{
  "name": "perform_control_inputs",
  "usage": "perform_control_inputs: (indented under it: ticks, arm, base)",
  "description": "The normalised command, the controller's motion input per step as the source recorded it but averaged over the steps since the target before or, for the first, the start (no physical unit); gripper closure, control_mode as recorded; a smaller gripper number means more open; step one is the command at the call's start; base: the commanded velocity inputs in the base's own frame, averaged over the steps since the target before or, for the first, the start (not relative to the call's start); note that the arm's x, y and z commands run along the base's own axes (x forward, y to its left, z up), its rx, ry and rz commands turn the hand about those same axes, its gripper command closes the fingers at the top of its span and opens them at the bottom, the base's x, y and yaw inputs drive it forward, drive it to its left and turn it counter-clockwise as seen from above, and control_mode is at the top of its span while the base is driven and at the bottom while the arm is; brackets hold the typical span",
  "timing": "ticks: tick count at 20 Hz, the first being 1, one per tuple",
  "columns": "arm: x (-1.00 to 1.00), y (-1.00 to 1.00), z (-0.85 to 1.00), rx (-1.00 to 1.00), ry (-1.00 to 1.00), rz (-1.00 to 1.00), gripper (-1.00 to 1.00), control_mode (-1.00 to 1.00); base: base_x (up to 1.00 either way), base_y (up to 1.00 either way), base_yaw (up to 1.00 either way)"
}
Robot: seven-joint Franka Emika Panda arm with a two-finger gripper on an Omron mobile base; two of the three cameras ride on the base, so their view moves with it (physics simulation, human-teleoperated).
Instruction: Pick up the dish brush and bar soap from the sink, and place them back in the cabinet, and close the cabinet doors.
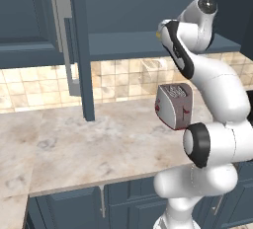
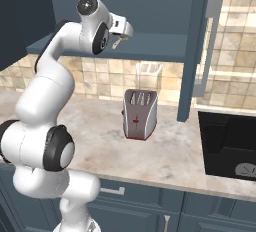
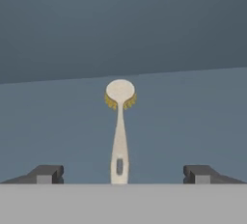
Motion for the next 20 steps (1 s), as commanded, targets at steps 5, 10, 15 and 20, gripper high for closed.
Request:
perform_control_inputs:
  ticks: [5,10,15,20]
  arm:
    - [-0.53,0.0,-0.01,0.0,-0.01,0.0,-1.0,-1.0]
    - [-0.39,0.0,0.0,0.0,0.03,0.0,-1.0,-1.0]
    - [-0.32,0.0,0.0,0.0,0.12,0.0,-1.0,-1.0]
    - [-0.35,0.0,0.0,0.0,0.13,0.0,-1.0,-1.0]
  base:
    - [0.0,0.0,0.0]
    - [0.0,0.0,0.0]
    - [0.0,0.0,0.0]
    - [0.0,0.0,0.0]
